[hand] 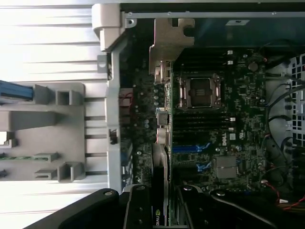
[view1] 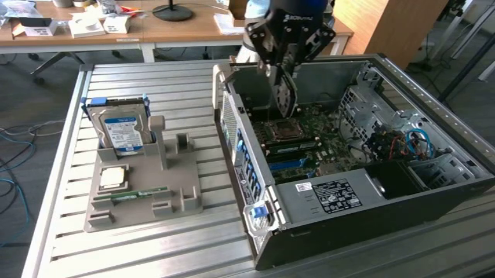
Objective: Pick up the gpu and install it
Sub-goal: 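Pick up the gpu and move the gpu toward the slot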
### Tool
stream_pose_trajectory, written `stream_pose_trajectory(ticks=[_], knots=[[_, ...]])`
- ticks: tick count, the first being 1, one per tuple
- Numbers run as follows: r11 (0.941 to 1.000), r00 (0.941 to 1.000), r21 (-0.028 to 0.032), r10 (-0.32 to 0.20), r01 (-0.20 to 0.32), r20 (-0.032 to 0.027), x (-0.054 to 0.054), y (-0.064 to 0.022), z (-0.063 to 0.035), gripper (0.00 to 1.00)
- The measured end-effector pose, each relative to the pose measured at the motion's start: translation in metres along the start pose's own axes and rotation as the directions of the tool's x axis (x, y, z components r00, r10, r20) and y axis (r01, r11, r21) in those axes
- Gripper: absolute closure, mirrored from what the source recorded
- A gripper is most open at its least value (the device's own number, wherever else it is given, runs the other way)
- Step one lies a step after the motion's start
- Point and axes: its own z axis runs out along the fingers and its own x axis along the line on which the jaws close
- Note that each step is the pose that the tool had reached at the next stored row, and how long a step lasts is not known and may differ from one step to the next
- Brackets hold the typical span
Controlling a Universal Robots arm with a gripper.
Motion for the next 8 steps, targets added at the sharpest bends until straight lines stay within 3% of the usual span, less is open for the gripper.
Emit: stream_pose_trajectory(ticks=[8], knots=[[1.0, 1.0, -0.0008, 0.0, 0.0, 0.0, -0.023, 0.0012, 0.0006, 0.74]])
